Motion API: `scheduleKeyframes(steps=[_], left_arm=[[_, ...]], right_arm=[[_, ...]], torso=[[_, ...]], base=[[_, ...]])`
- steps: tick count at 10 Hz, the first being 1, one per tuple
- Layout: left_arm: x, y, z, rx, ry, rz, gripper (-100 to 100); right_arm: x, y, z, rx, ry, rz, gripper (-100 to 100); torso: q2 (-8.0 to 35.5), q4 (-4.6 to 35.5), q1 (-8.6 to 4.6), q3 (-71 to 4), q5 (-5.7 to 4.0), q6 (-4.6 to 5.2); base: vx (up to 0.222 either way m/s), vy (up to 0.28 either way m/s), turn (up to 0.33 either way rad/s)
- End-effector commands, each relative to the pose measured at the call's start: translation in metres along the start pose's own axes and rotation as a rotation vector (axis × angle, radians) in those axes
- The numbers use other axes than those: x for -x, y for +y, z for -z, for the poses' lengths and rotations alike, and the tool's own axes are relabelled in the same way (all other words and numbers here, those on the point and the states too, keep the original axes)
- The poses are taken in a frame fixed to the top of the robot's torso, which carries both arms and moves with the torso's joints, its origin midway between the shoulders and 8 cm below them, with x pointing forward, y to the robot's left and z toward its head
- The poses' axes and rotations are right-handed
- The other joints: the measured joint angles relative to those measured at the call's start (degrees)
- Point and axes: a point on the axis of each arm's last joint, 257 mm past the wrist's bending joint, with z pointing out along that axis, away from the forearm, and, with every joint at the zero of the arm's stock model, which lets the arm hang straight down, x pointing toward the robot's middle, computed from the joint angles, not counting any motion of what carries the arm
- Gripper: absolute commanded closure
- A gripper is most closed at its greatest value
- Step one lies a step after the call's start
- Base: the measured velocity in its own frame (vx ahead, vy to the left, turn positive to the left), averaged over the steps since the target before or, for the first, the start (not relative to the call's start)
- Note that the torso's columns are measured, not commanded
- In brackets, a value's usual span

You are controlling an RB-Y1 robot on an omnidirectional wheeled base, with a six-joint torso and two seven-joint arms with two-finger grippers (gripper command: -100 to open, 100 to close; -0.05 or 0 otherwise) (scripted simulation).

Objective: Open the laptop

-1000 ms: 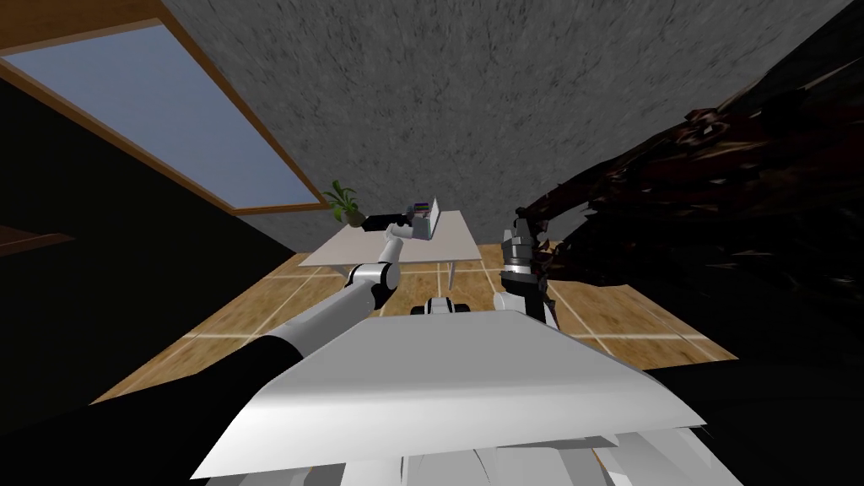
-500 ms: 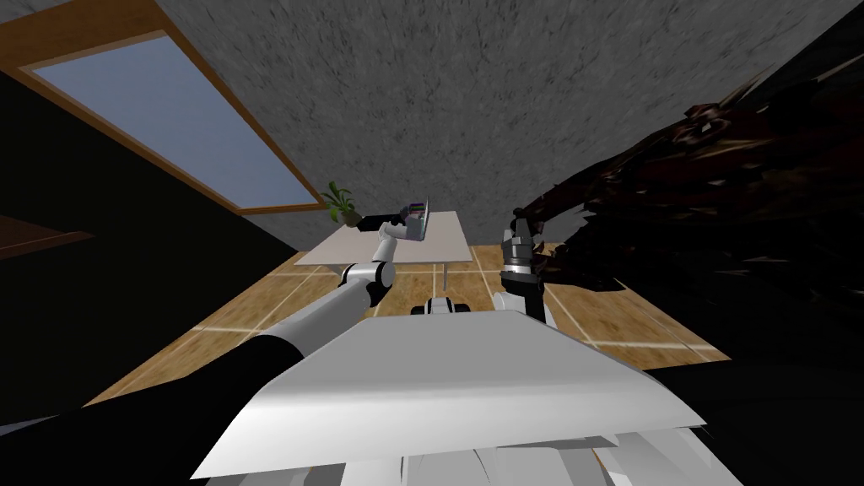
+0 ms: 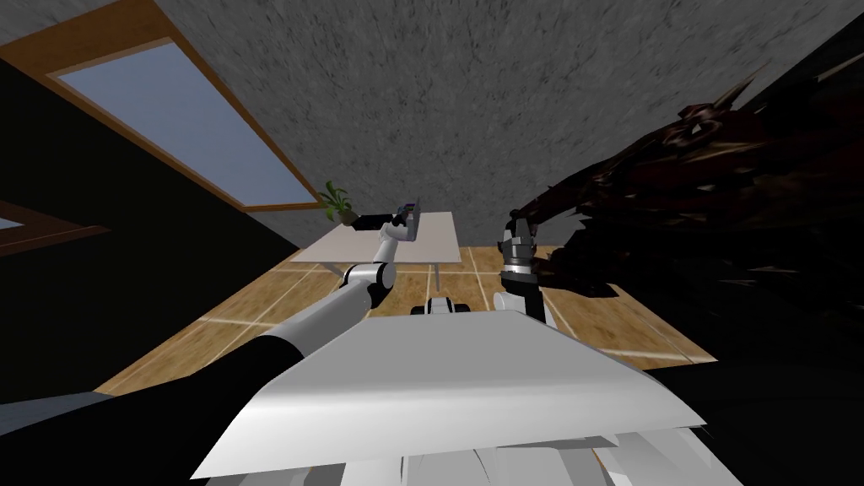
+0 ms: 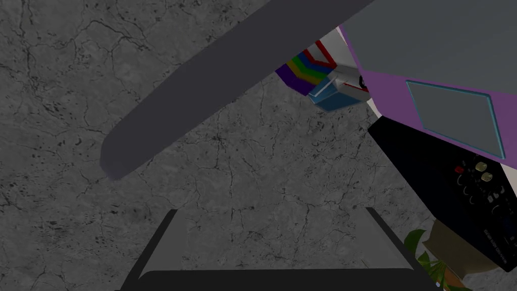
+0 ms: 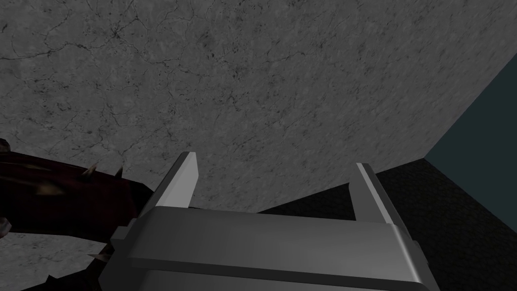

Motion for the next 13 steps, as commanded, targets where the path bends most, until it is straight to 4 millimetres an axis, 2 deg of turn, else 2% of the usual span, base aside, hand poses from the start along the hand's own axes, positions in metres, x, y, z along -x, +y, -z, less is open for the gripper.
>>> scheduleKeyframes(steps=[1,5,8,10,11,13], left_arm=[[0.005,0.003,0.0,0.005,-0.011,-0.026,-100],[0.019,0.014,0.0,0.019,-0.035,-0.07,-100],[0.032,0.027,0.0,0.037,-0.056,-0.109,-100],[0.033,0.028,0.0,0.036,-0.057,-0.104,-100],[0.033,0.028,0.0,0.036,-0.058,-0.104,100],[0.026,0.022,-0.001,0.041,-0.036,0.01,100]], right_arm=[[0.0,0.0,0.0,0.0,0.0,0.0,0],[0.0,0.0,0.0,0.0,0.0,0.0,0],[0.0,0.0,0.0,0.0,0.0,0.0,0],[0.0,0.0,0.0,0.0,0.0,0.0,0],[0.0,0.0,0.0,0.0,0.0,0.001,0],[0.0,0.0,0.0,0.0,0.0,0.001,0]], torso=[[0.0,0.0,0.05,0.0,0.01,0.0],[-0.1,-0.1,-0.31,-0.1,-0.06,0.23],[-0.1,0.0,0.02,0.0,0.01,0.01],[0.0,0.0,0.33,0.0,0.1,0.15],[0.0,0.0,0.39,0.0,0.13,0.07],[0.0,0.1,0.4,0.0,0.23,-0.01]], base=[[0.01,-0.196,0.083],[-0.006,-0.196,0.051],[0.0,-0.234,0.071],[-0.003,-0.054,0.018],[-0.002,-0.005,0.015],[0.0,0.139,-0.017]])
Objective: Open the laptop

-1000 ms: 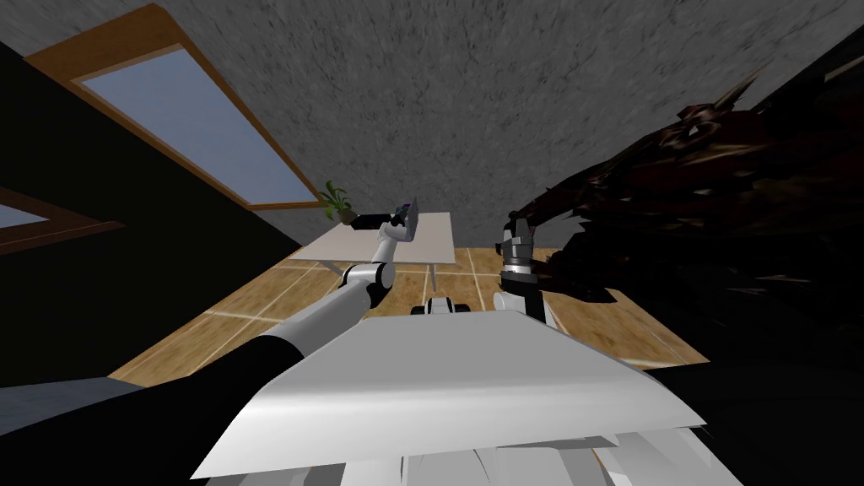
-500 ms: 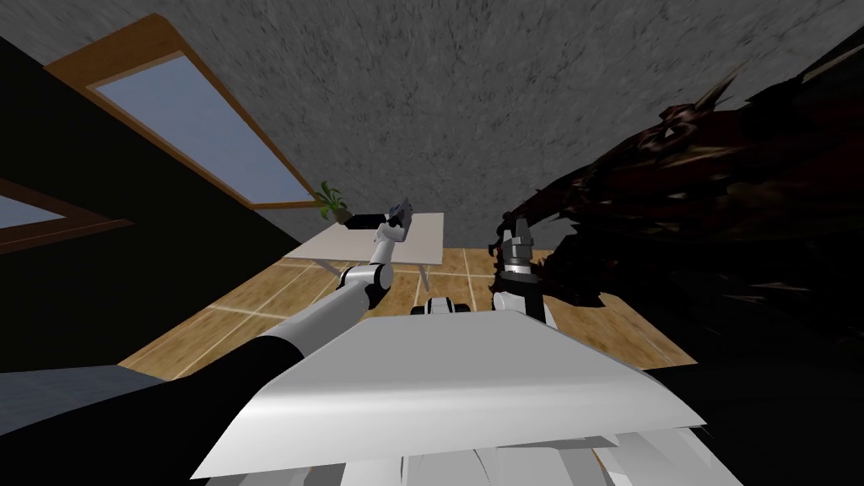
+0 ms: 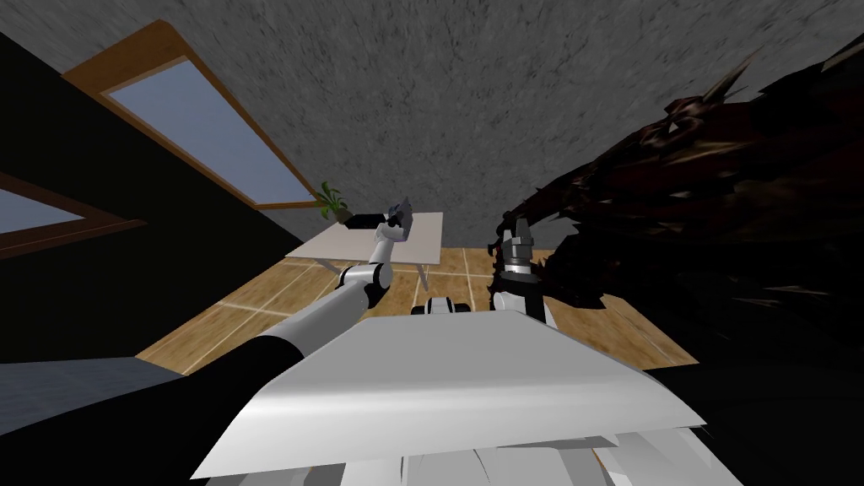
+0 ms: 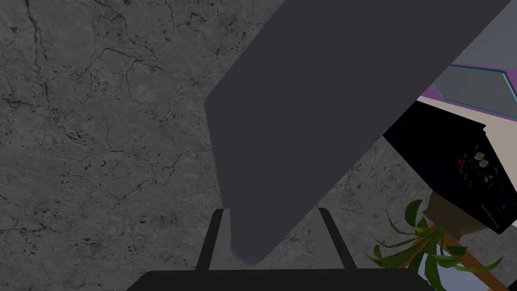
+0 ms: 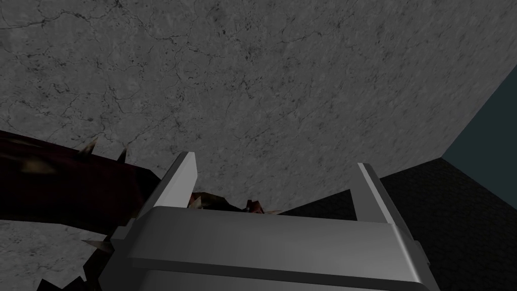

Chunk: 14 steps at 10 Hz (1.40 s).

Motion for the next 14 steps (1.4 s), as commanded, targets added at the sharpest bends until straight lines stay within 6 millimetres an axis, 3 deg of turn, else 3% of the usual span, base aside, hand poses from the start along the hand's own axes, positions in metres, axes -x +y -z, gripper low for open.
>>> scheduleKeyframes(steps=[1,7,8,9,14], left_arm=[[-0.006,-0.009,0.0,0.002,0.022,0.128,100],[-0.02,-0.03,0.0,0.007,0.076,0.351,100],[-0.018,-0.028,-0.001,0.004,0.067,0.325,100],[-0.031,-0.027,0.001,0.006,0.089,0.41,100],[-0.055,-0.026,0.005,0.01,0.128,0.572,100]], right_arm=[[0.0,0.0,0.0,0.0,0.0,0.0,0],[0.0,0.0,0.0,0.0,0.0,0.0,0],[0.0,0.0,0.0,0.0,0.0,0.0,0],[0.0,0.0,0.0,0.0,0.0,0.0,0],[0.0,0.0,0.0,0.0,0.0,0.0,0]], torso=[[0.1,0.0,0.23,0.1,0.08,-0.09],[-0.3,-0.2,-0.38,-0.2,-0.19,0.02],[-0.2,-0.2,-0.42,-0.1,-0.22,0.03],[0.0,-0.1,-0.62,0.0,-0.27,0.03],[0.2,0.0,-0.44,0.1,-0.24,-0.01]], base=[[0.017,0.174,0.001],[-0.008,0.153,-0.004],[-0.001,0.063,-0.005],[0.027,0.116,0.01],[0.013,0.124,-0.009]])
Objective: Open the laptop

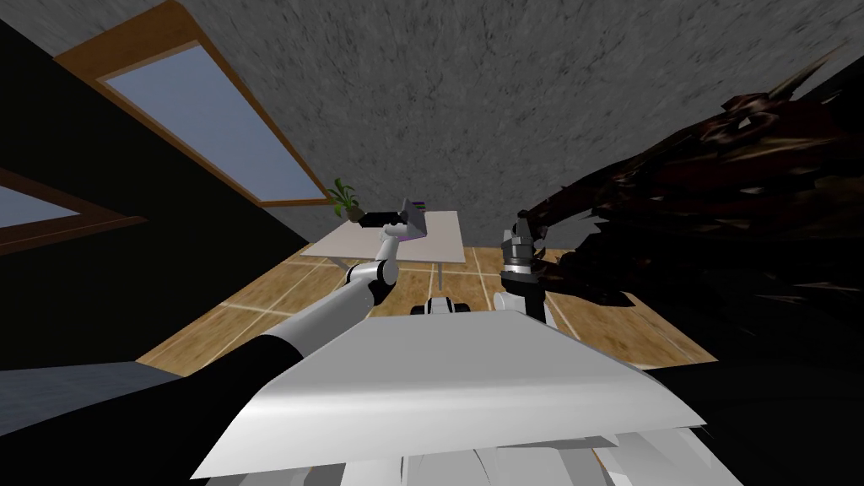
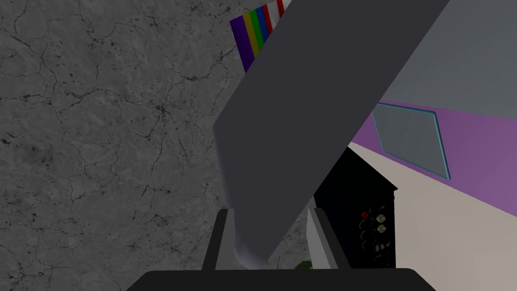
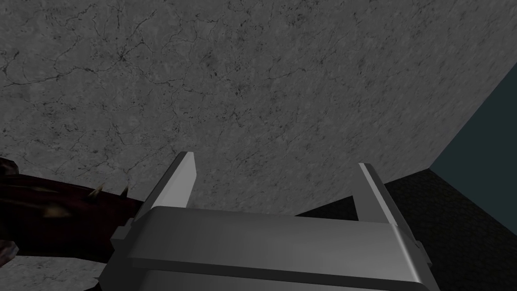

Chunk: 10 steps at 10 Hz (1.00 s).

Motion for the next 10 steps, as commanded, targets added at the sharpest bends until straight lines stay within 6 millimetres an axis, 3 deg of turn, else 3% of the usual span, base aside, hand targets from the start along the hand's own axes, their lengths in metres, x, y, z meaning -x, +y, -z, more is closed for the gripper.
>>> scheduleKeyframes(steps=[1,4,5,10], left_arm=[[-0.012,0.006,0.002,-0.001,0.022,0.106,100],[-0.019,0.012,0.002,0.006,0.036,0.158,100],[-0.03,0.028,0.004,0.007,0.048,0.256,100],[-0.045,0.057,0.009,0.006,0.058,0.443,100]], right_arm=[[0.0,0.0,0.0,0.0,0.0,0.0,0],[0.0,0.0,0.0,0.0,0.0,0.0,0],[0.0,0.0,0.0,0.0,0.0,0.0,0],[0.0,0.0,0.0,0.0,0.0,0.0,0]], torso=[[0.0,0.0,0.02,0.0,0.0,0.0],[0.0,0.0,0.17,0.0,0.05,-0.05],[0.0,0.0,-0.08,0.0,-0.02,-0.01],[-0.1,-0.1,0.2,-0.1,0.08,-0.02]], base=[[0.012,0.126,-0.008],[0.001,0.11,-0.009],[0.029,0.126,-0.093],[0.007,0.147,-0.089]])
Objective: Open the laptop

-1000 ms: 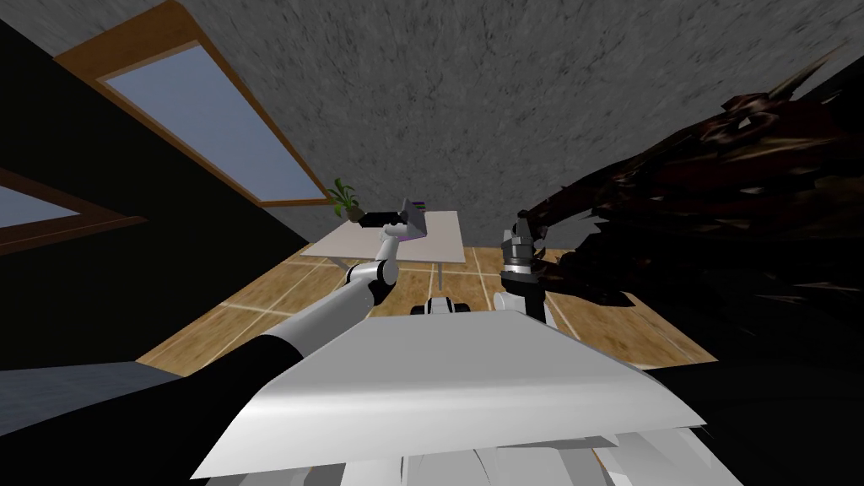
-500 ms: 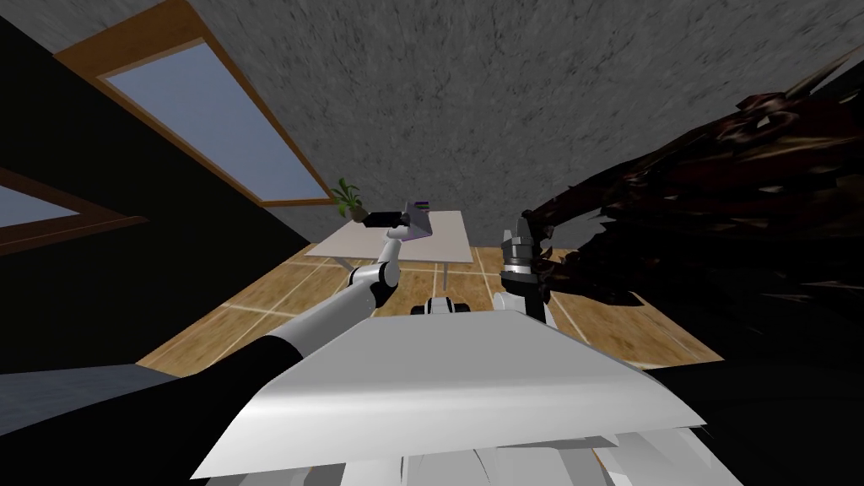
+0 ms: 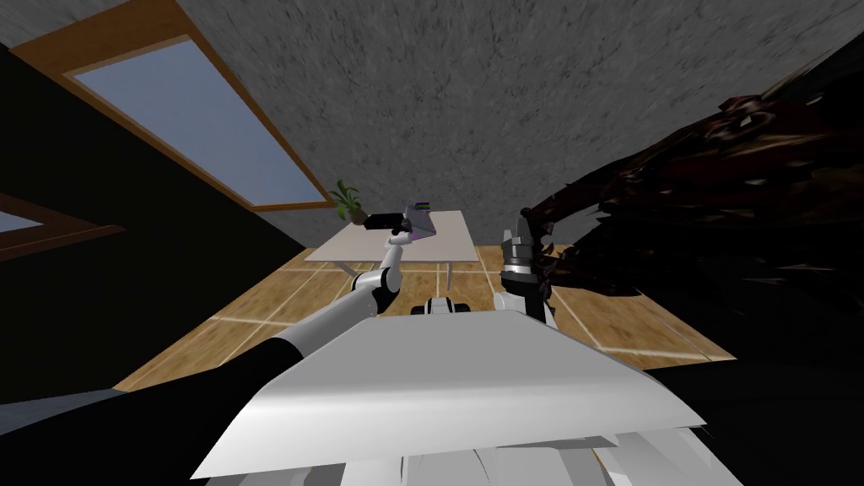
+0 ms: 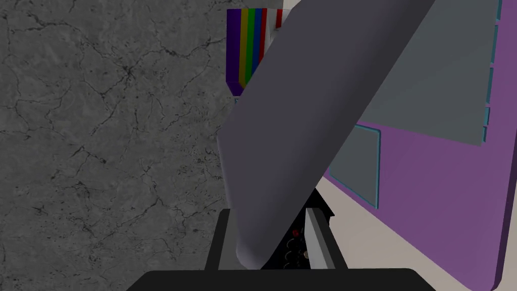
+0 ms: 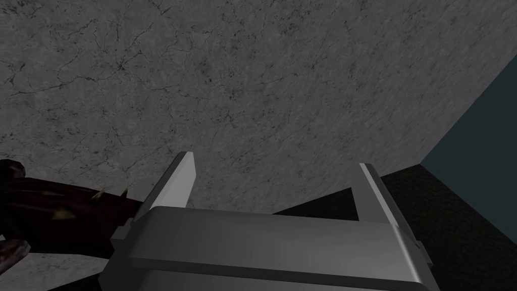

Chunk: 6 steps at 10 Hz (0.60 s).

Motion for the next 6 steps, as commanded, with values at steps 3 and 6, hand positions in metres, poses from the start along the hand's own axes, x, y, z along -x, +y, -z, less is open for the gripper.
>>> scheduleKeyframes(steps=[3,6], left_arm=[[-0.005,0.009,0.001,0.002,0.008,0.139,-100],[-0.009,-0.014,-0.002,0.002,0.013,0.137,-100]], right_arm=[[0.0,0.0,0.0,0.0,0.0,0.0,0],[0.0,0.0,0.0,0.0,0.0,0.0,0]], torso=[[-0.2,-0.1,-0.07,-0.1,-0.03,-0.01],[0.1,0.1,-0.44,0.0,-0.18,0.1]], base=[[0.008,0.126,-0.051],[-0.029,-0.027,0.03]])
